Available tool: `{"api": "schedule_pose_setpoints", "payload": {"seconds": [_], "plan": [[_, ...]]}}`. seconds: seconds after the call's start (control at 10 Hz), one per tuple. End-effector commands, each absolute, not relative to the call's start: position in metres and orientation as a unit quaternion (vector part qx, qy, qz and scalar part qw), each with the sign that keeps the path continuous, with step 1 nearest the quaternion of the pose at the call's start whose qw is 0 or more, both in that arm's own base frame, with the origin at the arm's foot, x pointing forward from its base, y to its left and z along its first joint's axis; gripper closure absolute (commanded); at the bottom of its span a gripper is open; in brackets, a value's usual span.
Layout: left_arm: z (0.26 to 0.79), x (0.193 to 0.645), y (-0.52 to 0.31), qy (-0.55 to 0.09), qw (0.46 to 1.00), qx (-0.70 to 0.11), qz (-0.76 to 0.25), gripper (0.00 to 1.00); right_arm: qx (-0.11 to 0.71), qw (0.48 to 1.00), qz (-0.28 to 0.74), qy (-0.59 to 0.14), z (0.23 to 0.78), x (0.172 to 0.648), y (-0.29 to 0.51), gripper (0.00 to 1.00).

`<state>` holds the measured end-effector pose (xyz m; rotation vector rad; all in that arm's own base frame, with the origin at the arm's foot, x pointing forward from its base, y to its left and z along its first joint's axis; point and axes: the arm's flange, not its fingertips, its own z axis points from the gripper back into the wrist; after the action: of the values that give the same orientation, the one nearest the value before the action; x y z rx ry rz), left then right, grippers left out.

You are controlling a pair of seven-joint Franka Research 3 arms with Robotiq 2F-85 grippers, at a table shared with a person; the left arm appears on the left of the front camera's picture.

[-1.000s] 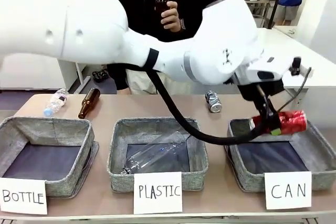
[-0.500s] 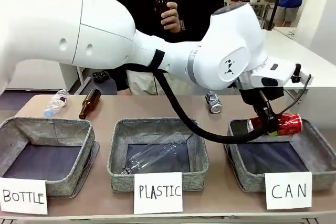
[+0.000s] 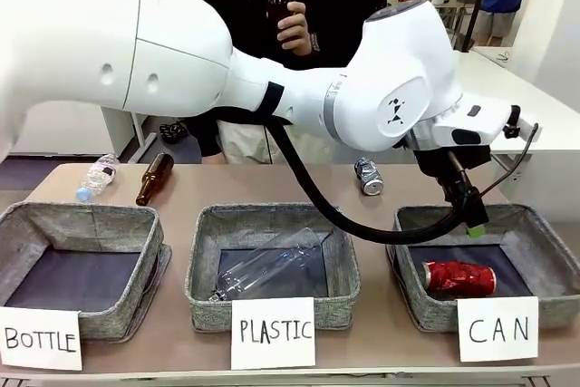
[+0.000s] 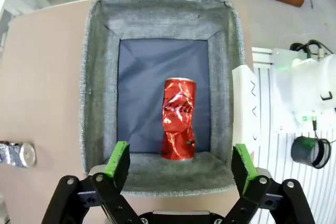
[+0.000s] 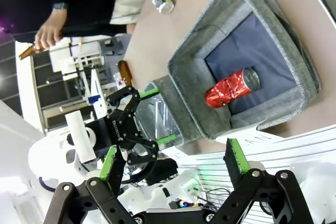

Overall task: Sort the can waste into the basket.
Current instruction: Pick up the can waste from the table and place it in the right Fabric basket.

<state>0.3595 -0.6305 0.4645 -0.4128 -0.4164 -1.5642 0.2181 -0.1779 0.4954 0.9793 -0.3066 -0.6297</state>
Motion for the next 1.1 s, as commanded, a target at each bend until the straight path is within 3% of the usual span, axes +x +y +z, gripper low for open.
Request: {"api": "schedule_pose_setpoints", "payload": {"seconds": [0.0,0.3,0.4,0.6,0.8,1.0], "plan": [[0.468,0.357,-0.631,-0.189,0.678,-0.181,-0.687,0.0,0.462,0.822,-0.296,-0.153,0.496,0.219,-0.179,0.0],[0.504,0.387,-0.564,-0.122,0.729,-0.154,-0.655,0.0,0.462,0.822,-0.296,-0.153,0.496,0.219,-0.179,0.0],[0.534,0.412,-0.487,-0.105,0.775,-0.148,-0.606,0.0,0.461,0.824,-0.296,-0.144,0.495,0.218,-0.178,0.0],[0.556,0.424,-0.335,-0.116,0.881,-0.14,-0.436,0.0,0.529,0.824,-0.15,-0.134,0.506,0.277,-0.096,0.0],[0.544,0.422,-0.188,-0.114,0.941,-0.207,-0.241,0.0,0.564,0.809,-0.093,-0.135,0.522,0.331,-0.031,0.0],[0.522,0.407,-0.085,-0.149,0.929,-0.327,-0.087,0.0,0.612,0.783,-0.077,-0.085,0.528,0.362,0.021,0.0]]}}
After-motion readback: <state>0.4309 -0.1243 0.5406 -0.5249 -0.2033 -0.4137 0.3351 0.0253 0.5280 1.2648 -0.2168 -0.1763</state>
